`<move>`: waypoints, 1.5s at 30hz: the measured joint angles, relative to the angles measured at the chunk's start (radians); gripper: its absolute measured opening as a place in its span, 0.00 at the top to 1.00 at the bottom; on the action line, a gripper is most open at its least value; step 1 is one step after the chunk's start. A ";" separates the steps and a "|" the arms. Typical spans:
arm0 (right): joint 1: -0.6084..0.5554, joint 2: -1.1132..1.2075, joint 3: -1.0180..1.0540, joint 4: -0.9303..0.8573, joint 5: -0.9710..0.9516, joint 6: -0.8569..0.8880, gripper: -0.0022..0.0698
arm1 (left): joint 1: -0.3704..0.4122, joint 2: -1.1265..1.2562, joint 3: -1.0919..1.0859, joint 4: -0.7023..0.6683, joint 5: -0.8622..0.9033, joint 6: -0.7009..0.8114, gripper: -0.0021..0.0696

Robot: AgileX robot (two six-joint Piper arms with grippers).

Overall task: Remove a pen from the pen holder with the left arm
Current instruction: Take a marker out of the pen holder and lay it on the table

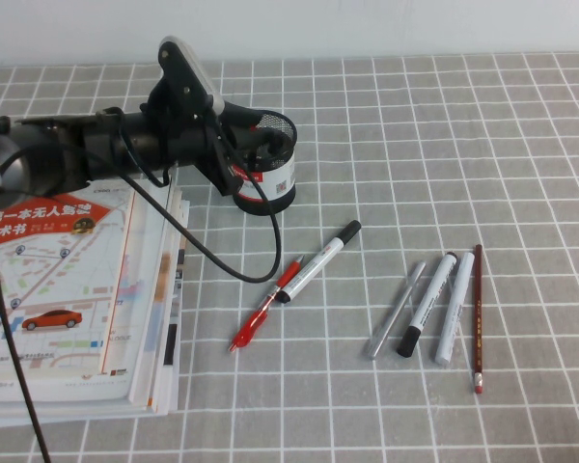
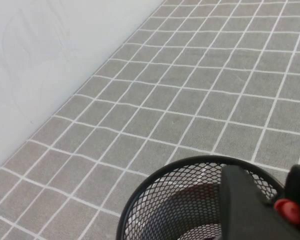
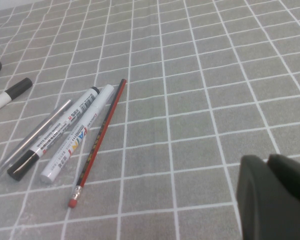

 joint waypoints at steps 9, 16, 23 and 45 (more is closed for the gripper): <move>0.000 0.000 0.000 0.000 0.000 0.000 0.99 | 0.000 0.000 0.000 -0.004 0.000 -0.007 0.87; 0.000 0.000 0.000 0.000 0.000 0.000 0.99 | 0.000 -0.007 -0.068 0.003 -0.003 -0.061 0.87; 0.000 0.000 0.000 0.000 0.000 0.000 0.99 | 0.000 -0.085 -0.200 0.006 -0.007 -0.212 0.87; 0.000 0.000 0.000 0.000 0.000 0.000 0.99 | -0.138 -0.356 -0.331 0.873 0.331 -1.573 0.87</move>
